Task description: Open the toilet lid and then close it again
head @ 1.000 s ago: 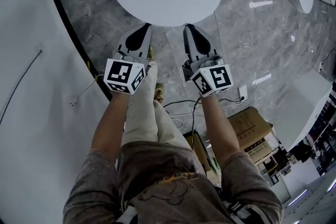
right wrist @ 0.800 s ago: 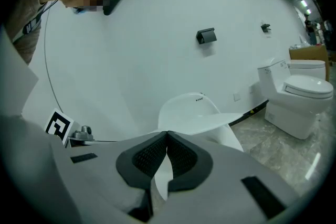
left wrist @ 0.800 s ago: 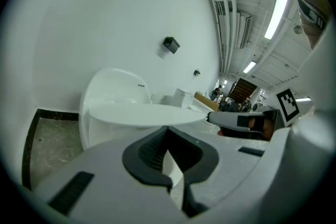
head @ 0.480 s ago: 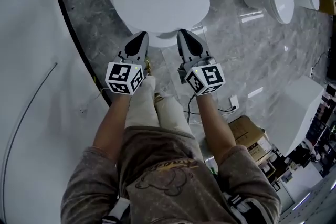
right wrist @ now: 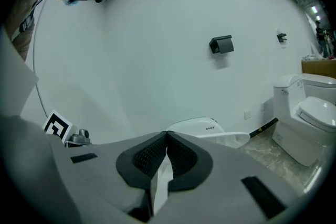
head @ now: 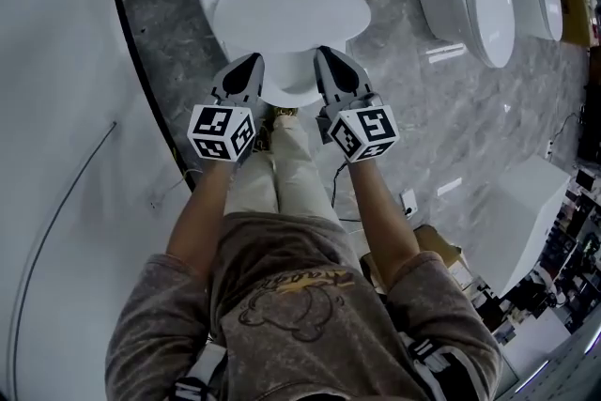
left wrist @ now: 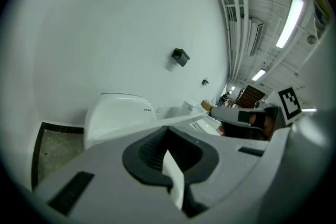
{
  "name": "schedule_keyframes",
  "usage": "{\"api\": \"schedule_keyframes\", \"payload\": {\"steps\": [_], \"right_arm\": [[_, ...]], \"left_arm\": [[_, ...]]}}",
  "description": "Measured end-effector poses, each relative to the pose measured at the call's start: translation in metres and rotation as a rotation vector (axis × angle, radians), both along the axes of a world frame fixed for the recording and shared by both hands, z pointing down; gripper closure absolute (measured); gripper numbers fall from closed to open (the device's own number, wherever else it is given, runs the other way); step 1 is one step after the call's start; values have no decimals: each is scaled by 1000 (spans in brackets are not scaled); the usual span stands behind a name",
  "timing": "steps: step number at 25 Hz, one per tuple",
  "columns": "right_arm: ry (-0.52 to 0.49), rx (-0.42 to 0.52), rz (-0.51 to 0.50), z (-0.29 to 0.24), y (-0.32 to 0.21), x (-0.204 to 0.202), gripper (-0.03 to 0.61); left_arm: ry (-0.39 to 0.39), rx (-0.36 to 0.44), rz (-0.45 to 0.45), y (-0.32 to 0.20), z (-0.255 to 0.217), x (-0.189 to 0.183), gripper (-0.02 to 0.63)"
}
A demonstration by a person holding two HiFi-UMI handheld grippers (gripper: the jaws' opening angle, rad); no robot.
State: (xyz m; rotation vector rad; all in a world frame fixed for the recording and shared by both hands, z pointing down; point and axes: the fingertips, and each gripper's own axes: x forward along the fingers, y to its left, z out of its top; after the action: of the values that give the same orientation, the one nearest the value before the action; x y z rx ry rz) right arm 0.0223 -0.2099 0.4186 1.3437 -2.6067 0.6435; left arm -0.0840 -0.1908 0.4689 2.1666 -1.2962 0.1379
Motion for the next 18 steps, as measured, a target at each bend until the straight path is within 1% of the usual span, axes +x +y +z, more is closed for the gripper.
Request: {"api": "schedule_keyframes", "payload": {"steps": [6, 10, 14, 18], "right_arm": [[11, 7, -42, -29, -53, -14, 552], [14, 9, -76, -41, -84, -29, 552], [1, 7, -115, -53, -116, -42, 552], [9, -4, -150, -59, -143, -55, 552]], "left_arm": [[-10, -6, -55, -48, -27, -14, 606], [-18, -3, -92, -76, -38, -28, 605], [-31, -14, -133, -104, -48, -39, 604], [-44, -29, -167, -128, -54, -52, 604]]}}
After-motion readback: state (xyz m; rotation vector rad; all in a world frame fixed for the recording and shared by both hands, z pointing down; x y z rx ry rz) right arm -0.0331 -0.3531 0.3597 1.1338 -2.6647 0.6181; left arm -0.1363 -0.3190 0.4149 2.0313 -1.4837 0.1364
